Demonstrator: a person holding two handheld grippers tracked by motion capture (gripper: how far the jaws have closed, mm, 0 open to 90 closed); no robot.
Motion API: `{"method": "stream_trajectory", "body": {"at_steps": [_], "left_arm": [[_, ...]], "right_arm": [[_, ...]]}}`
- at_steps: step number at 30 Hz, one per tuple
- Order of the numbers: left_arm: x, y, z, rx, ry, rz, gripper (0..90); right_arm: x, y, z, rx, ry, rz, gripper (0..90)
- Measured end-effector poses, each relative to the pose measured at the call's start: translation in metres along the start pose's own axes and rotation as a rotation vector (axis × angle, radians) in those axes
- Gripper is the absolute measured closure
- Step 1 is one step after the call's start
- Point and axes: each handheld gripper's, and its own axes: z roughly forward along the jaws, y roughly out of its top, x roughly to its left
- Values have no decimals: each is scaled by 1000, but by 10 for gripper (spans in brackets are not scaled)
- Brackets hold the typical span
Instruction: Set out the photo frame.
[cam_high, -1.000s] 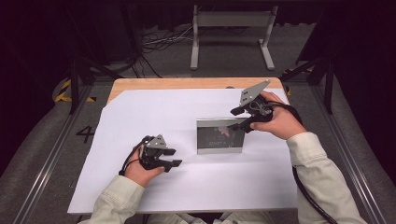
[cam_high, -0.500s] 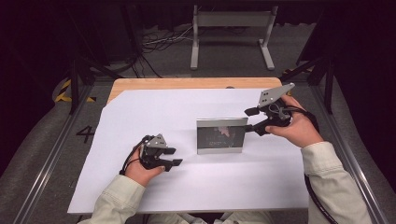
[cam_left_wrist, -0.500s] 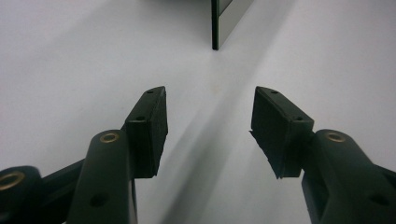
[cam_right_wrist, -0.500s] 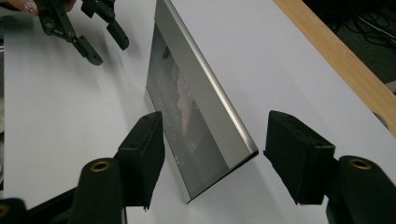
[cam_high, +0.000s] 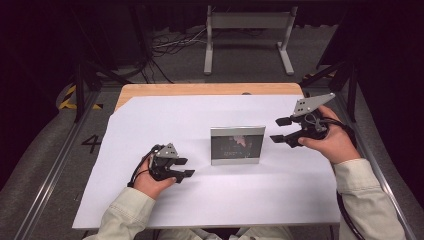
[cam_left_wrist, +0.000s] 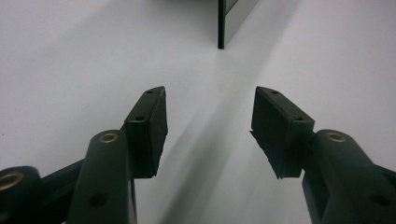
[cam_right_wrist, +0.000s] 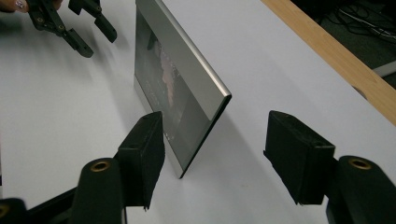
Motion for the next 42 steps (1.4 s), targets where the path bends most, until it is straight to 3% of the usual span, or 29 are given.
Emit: {"method": "stream_trajectory", "body": {"at_steps": [15,42], "left_arm": [[3,-2,1,2,14,-4,461],[8,-6,2,-10,31,-16,454]], "right_arm": [[3,-41,4,-39,-49,72,376],[15,-104,40,-59,-87,156,358]]}}
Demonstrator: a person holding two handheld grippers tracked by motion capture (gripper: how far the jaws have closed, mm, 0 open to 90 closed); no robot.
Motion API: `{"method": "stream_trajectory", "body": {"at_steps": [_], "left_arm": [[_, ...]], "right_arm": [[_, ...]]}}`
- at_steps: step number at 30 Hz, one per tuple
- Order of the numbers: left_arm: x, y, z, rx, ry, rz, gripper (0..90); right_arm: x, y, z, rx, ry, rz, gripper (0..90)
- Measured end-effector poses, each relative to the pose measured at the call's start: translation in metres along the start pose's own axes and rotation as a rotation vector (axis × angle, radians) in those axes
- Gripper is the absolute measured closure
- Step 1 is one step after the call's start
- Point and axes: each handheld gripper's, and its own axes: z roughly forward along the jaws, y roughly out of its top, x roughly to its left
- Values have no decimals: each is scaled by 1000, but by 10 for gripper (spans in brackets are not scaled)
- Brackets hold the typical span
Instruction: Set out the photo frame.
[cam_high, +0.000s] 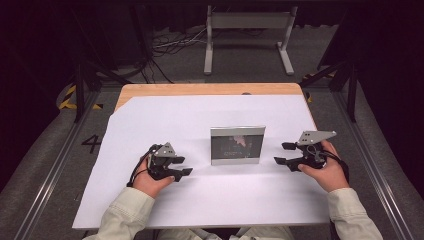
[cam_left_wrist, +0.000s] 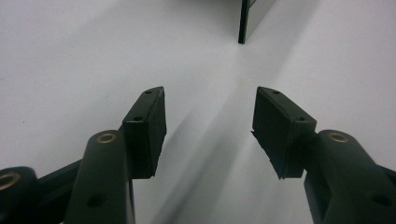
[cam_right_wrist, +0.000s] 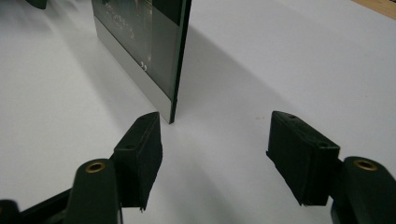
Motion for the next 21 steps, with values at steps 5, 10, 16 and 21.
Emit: {"method": "stream_trajectory", "body": {"at_steps": [5,10,16,21], "left_arm": [[1,0,-1,-3,-1,3,453],[1,-1,-1,-10,1,3,453],[2,-1,-2,-15,6,3,452],[2,-1,0,-12,2,6,451]], "right_arm": [[2,-6,4,-3,-16,1,349],[2,-12,9,2,-25,12,342],[3,-21,13,-8,-44,47,313],[4,-29,14,-18,-73,83,303]]}}
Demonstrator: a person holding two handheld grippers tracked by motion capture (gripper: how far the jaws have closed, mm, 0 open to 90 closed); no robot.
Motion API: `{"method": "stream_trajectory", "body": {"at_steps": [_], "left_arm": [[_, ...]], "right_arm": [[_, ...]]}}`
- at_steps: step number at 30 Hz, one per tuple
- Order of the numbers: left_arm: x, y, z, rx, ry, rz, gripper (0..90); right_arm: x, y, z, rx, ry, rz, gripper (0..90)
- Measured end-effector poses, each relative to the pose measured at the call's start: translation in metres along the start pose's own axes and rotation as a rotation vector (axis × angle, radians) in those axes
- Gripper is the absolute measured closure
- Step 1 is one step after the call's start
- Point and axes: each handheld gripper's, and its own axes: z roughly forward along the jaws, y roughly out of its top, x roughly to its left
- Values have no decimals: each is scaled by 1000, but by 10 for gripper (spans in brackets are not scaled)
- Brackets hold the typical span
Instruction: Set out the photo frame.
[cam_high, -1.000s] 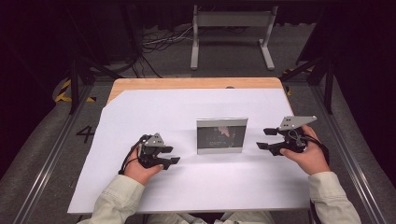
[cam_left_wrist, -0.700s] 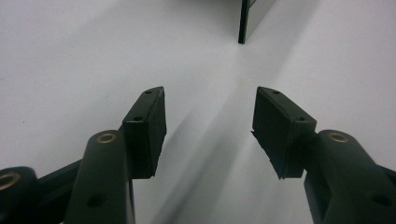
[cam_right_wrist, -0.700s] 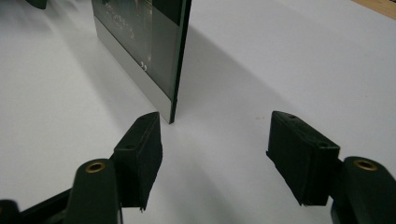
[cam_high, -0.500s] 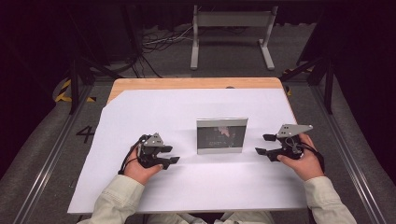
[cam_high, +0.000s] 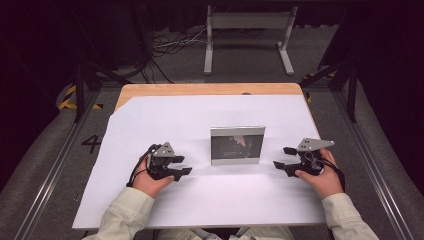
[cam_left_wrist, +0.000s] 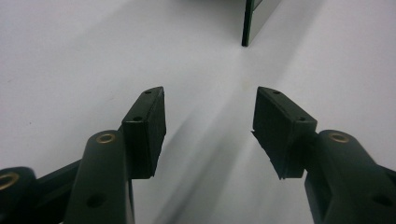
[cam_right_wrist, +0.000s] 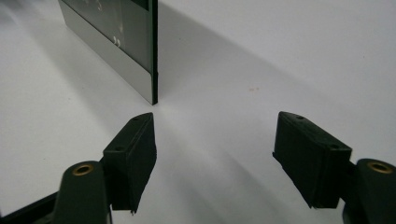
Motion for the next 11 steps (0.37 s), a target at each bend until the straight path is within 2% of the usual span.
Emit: {"method": "stream_trajectory", "body": {"at_steps": [11], "left_arm": [[1,-1,1,-1,-3,-10,443]], "right_arm": [[2,-5,7,21,-2,10,289]]}}
